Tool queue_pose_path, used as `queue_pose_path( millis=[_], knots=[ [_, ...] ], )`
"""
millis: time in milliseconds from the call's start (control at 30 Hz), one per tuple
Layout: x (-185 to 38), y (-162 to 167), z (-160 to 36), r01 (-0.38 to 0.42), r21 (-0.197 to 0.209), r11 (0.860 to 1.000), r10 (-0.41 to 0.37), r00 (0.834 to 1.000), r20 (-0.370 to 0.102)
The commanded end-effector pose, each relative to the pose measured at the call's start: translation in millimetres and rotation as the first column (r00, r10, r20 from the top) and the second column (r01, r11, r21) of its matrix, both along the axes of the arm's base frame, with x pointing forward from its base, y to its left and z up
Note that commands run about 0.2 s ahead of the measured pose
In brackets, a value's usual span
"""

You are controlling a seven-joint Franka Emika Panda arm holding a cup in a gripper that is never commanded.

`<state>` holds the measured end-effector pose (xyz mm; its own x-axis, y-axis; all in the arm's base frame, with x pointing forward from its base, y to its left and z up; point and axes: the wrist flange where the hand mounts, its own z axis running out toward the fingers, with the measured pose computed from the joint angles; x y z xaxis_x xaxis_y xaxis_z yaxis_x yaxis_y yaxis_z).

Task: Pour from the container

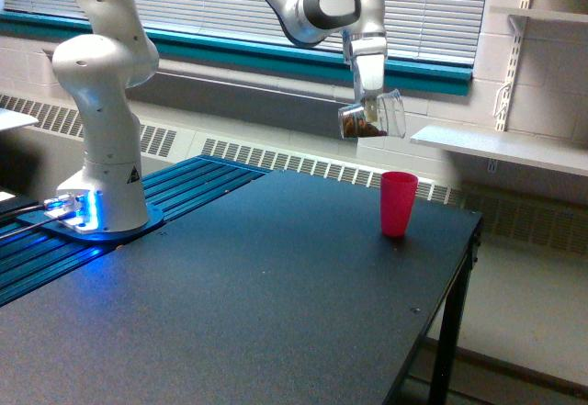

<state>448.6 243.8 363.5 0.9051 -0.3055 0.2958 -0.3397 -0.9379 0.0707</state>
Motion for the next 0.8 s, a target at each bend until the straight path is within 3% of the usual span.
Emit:
queue_pose_path(
  millis=[33, 333, 800],
  knots=[
    [2.4, 14.5, -7.6, -0.019, 0.013, 1.0, 0.019, 1.0, -0.016],
    [4.8, 36.0, -30.5, -0.059, 0.01, 0.998, 0.06, 0.996, -0.072],
    [12.1, 60.9, -50.9, -0.121, -0.008, 0.993, 0.119, 0.982, -0.147]
  ],
)
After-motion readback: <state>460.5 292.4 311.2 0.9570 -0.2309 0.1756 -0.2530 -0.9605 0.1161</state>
